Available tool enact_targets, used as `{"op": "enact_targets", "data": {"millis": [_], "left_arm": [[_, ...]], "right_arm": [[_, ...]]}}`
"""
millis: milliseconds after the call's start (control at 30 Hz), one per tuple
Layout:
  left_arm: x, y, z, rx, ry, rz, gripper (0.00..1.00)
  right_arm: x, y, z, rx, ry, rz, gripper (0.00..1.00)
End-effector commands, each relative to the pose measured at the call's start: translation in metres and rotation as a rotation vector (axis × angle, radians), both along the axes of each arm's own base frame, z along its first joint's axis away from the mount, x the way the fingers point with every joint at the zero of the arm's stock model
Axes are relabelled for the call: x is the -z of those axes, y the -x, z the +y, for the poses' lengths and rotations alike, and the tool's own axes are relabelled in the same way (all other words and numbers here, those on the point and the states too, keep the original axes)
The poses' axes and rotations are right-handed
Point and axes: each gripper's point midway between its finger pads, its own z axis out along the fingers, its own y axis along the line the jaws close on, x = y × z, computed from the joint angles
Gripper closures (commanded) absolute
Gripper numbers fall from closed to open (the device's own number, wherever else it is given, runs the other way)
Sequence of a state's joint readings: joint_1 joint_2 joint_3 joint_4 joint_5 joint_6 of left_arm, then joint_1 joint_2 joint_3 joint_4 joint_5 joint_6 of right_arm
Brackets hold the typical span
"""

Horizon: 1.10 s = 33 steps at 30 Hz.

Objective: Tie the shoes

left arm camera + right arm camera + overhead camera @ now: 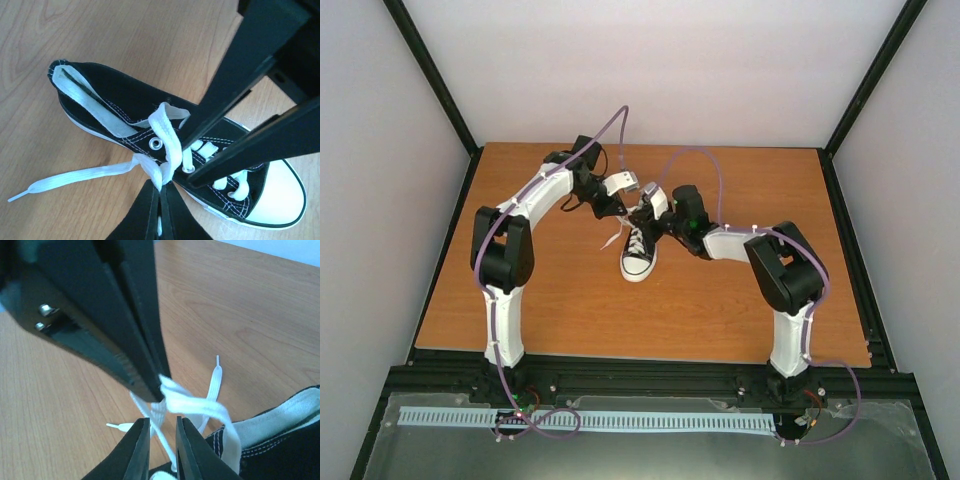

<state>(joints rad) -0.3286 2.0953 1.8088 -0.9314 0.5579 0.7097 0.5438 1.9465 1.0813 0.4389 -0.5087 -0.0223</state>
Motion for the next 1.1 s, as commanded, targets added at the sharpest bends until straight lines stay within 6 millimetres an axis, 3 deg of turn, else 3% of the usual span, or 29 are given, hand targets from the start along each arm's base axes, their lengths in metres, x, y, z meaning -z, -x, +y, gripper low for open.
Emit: {"op": "enact_targets", "data": {"millis": [0, 233, 733, 1000, 1067], "left_arm": [[-0.018, 0.001, -0.003, 0.007, 0.042, -0.003, 0.99], [-0.022, 0.002, -0.006, 0.017, 0.066, 0.002, 0.99], [-0.023, 0.002, -0.012, 0.025, 0.094, 0.035, 0.99], [-0.013, 0.015, -0.015, 0.059, 0.116, 0.118, 0.99], [-0.011, 0.016, -0.014, 0.062, 0.112, 0.121, 0.99]], "right_arm": [[-0.011, -0.019, 0.004, 0.028, -0.042, -0.037, 0.84], [0.004, -0.029, 0.004, 0.065, -0.046, -0.005, 0.85], [0.005, -0.03, 0.008, 0.053, -0.072, -0.005, 0.78], [0.002, -0.028, 0.006, 0.06, -0.078, -0.013, 0.96], [-0.001, -0.027, 0.004, 0.067, -0.082, -0.022, 0.97]]}}
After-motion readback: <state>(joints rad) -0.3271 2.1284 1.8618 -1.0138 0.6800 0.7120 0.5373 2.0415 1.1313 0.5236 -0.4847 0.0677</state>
